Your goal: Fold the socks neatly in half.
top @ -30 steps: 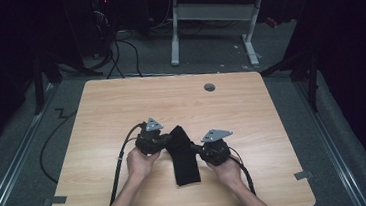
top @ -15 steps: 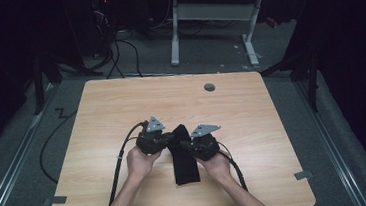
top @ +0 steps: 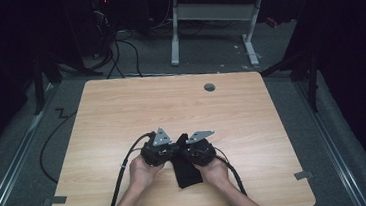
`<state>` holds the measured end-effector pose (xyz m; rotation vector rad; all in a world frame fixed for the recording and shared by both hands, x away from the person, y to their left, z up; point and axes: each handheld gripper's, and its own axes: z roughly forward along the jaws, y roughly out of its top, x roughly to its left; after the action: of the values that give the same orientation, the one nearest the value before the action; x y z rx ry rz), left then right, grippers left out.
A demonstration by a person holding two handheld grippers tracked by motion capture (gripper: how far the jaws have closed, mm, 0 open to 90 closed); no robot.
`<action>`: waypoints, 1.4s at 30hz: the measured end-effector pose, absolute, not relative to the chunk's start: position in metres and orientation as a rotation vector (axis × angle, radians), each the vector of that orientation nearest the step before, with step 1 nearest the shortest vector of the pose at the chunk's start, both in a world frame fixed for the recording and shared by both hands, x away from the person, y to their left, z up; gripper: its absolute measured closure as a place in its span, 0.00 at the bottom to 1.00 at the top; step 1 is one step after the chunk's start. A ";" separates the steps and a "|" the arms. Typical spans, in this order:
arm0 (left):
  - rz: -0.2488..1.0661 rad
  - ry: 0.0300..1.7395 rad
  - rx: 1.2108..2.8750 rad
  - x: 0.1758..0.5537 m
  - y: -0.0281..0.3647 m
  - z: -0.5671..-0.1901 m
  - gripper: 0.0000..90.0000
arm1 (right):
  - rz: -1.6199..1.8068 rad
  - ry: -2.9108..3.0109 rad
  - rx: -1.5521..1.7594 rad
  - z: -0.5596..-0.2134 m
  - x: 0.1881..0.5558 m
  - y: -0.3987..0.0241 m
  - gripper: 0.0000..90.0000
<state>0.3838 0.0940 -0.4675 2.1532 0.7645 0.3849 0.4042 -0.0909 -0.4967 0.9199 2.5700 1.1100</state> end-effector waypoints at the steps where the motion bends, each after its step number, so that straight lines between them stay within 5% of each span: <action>1: 0.383 0.758 2.167 0.383 0.092 -0.471 0.92 | 1.108 2.571 0.919 -0.498 0.404 -0.091 0.95; 24: 0.414 0.817 2.205 0.407 0.088 -0.485 0.92 | 1.108 2.536 0.904 -0.503 0.369 -0.121 0.61; 33: 0.512 0.786 2.181 0.399 0.093 -0.471 0.92 | 1.088 2.481 0.947 -0.506 0.374 -0.107 0.59; 42: 0.431 0.758 2.130 0.384 0.096 -0.463 0.92 | 1.090 2.471 0.957 -0.506 0.374 -0.106 0.59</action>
<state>0.3836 0.0959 -0.4628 2.1302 0.7579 0.4308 0.3740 -0.1056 -0.5059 0.9570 2.4714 1.0897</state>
